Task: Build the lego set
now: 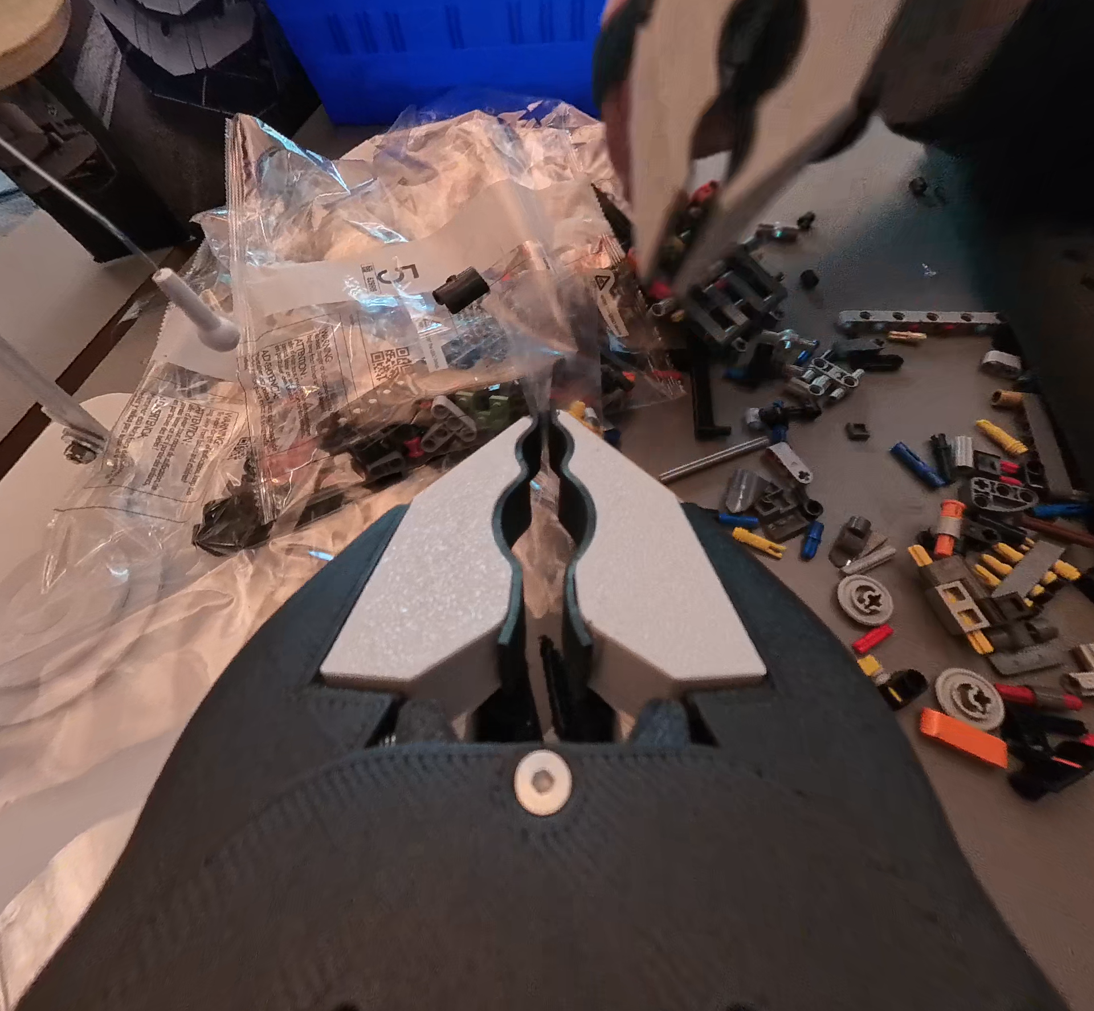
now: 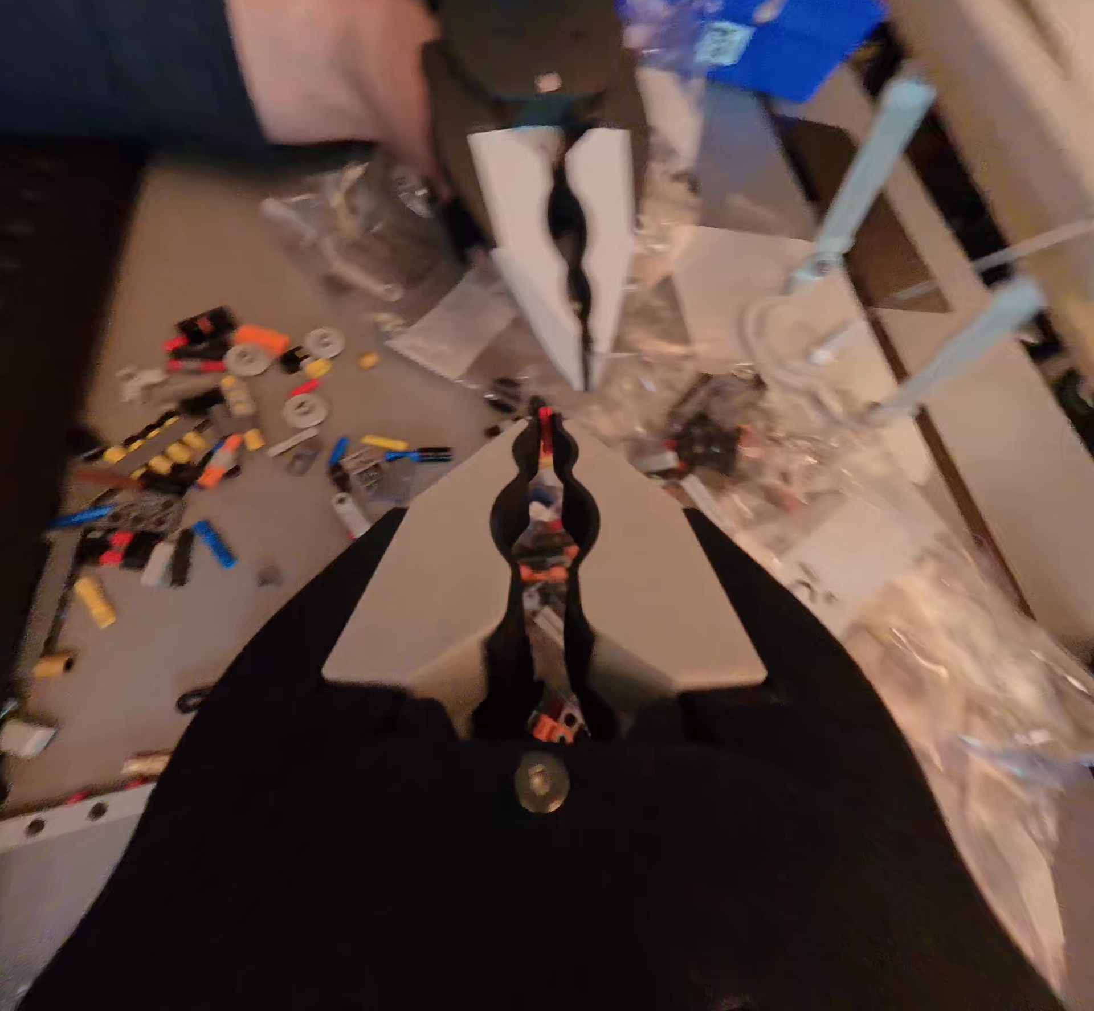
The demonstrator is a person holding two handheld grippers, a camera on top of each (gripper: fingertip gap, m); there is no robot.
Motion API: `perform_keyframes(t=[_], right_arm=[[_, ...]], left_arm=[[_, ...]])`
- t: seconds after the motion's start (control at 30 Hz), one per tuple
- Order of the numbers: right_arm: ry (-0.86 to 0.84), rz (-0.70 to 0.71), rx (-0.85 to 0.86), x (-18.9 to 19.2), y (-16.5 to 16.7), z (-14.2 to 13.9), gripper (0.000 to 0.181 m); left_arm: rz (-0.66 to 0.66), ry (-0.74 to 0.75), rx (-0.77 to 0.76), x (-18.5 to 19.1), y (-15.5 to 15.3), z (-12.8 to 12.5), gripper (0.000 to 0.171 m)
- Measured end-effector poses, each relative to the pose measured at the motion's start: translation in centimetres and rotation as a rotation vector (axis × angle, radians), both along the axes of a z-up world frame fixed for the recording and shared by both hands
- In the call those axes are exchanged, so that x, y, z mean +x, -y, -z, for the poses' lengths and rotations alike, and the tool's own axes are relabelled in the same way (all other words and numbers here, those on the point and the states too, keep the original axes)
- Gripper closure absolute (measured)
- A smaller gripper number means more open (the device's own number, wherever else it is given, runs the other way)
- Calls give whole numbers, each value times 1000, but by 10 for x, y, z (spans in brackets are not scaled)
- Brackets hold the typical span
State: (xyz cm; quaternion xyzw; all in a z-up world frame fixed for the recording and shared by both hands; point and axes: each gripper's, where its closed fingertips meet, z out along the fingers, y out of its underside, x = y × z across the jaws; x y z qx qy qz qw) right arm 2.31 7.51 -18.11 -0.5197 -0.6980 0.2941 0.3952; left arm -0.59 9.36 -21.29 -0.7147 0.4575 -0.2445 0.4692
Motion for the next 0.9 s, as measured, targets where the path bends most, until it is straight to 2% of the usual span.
perform_keyframes(t=[0.13, 0.47, 0.73, 0.9], right_arm=[[-20, 111, 30, 5, -24, -3, 181], [-43, 106, 18, 1, -22, -6, 181], [-11, 108, -20, 0, -21, 2, 181], [-20, 141, -10, 0, -27, 1, 174]], left_arm=[[22, 8, 8, 3, 3, -2, 171], [37, 2, 18, 6, 6, -3, 171], [40, -1, 21, 7, 6, -3, 171], [40, -10, 19, 6, 6, -1, 171]])
